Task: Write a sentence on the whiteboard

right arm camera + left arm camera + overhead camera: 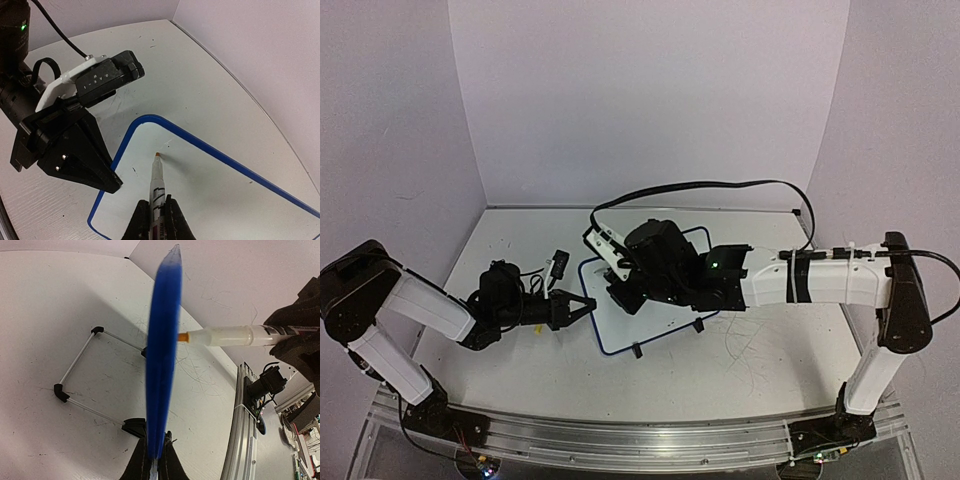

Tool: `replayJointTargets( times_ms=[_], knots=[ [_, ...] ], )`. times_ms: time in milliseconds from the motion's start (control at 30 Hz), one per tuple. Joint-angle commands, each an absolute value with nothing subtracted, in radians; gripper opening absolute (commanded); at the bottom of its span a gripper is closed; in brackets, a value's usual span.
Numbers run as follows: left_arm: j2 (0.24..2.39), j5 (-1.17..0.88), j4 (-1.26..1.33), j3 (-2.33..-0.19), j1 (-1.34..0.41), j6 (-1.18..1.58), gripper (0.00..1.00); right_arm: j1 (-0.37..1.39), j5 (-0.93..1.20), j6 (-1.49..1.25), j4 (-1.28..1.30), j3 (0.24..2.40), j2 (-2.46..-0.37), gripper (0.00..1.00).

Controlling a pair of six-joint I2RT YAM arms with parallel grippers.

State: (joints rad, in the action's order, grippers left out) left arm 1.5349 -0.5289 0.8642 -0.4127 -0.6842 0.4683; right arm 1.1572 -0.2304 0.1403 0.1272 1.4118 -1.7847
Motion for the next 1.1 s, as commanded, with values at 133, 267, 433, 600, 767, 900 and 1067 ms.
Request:
replayJointTargets(
  times_ms=[133,267,433,600,767,900,1067],
  knots=[
    [1.513,-0.535,0.87,-0.431,-0.686,0.466,0.0,1.164,-0.227,0.111,0.119,1.405,-1.783,0.0],
    [1.512,-0.536,0.869,-0.431,-0.686,0.466,0.0,1.165,-0.224,0.106,0.123,1.394,-1.778,0.0],
    [1.511,-0.536,0.867,-0.431,-0.686,0.466,0.0,1.171,-0.223,0.1,0.128,1.382,-1.774,0.0],
    [1.507,-0.534,0.867,-0.429,-0.686,0.466,0.0,1.174,-0.217,0.091,0.13,1.371,-1.775,0.0],
    [1.505,-0.534,0.867,-0.427,-0.686,0.466,0.0,1.178,-0.215,0.081,0.135,1.363,-1.778,0.0],
    [1.503,-0.533,0.865,-0.426,-0.686,0.465,0.0,1.181,-0.209,0.071,0.139,1.354,-1.776,0.0],
    [1.505,-0.534,0.863,-0.429,-0.686,0.465,0.0,1.184,-0.189,0.059,0.14,1.332,-1.775,0.0]
  ],
)
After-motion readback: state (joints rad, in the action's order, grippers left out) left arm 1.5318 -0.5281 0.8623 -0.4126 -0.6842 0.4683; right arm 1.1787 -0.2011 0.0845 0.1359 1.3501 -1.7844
